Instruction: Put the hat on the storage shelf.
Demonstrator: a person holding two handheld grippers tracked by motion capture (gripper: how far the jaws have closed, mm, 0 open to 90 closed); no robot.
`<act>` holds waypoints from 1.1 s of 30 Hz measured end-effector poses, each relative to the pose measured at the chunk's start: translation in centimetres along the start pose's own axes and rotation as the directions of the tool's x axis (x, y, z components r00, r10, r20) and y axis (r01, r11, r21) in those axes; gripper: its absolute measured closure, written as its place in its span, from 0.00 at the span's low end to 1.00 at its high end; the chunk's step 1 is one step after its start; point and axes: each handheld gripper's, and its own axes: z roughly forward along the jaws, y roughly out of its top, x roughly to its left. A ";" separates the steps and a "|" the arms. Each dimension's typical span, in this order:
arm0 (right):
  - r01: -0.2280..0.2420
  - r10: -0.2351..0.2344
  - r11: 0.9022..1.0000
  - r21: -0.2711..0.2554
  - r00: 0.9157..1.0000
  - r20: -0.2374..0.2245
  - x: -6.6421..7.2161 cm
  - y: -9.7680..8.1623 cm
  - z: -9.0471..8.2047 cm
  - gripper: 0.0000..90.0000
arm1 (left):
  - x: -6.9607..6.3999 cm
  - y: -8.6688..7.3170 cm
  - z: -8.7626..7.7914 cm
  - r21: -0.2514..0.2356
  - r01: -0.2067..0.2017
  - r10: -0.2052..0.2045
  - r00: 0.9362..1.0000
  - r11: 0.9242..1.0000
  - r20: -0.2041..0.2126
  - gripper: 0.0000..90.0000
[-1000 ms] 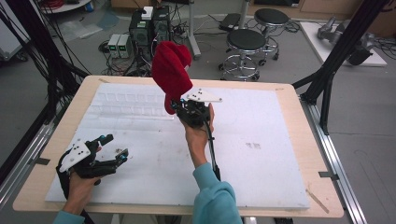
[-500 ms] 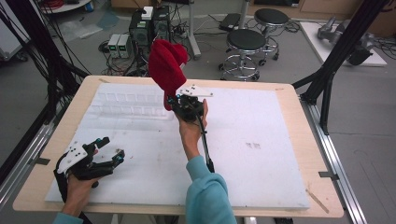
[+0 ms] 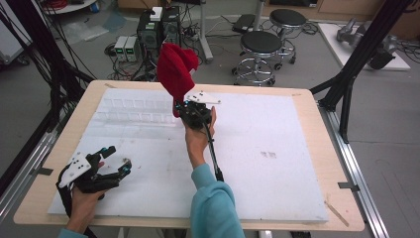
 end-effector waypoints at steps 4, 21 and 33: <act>-0.011 0.011 1.000 0.001 1.000 0.004 0.0 0.0 0.0 0.95 | 0.0 0.0 0.0 -0.001 0.006 -0.006 1.000 1.000 -0.009 0.19; -0.002 0.001 1.000 0.021 0.998 0.058 0.9 -0.1 0.1 0.95 | 0.2 0.0 0.0 -0.005 0.039 -0.039 0.999 0.999 -0.036 0.18; 0.007 -0.010 0.998 0.057 0.998 0.056 1.2 -1.8 1.1 0.95 | 0.3 0.0 0.0 -0.009 0.047 -0.048 0.998 0.999 -0.035 0.18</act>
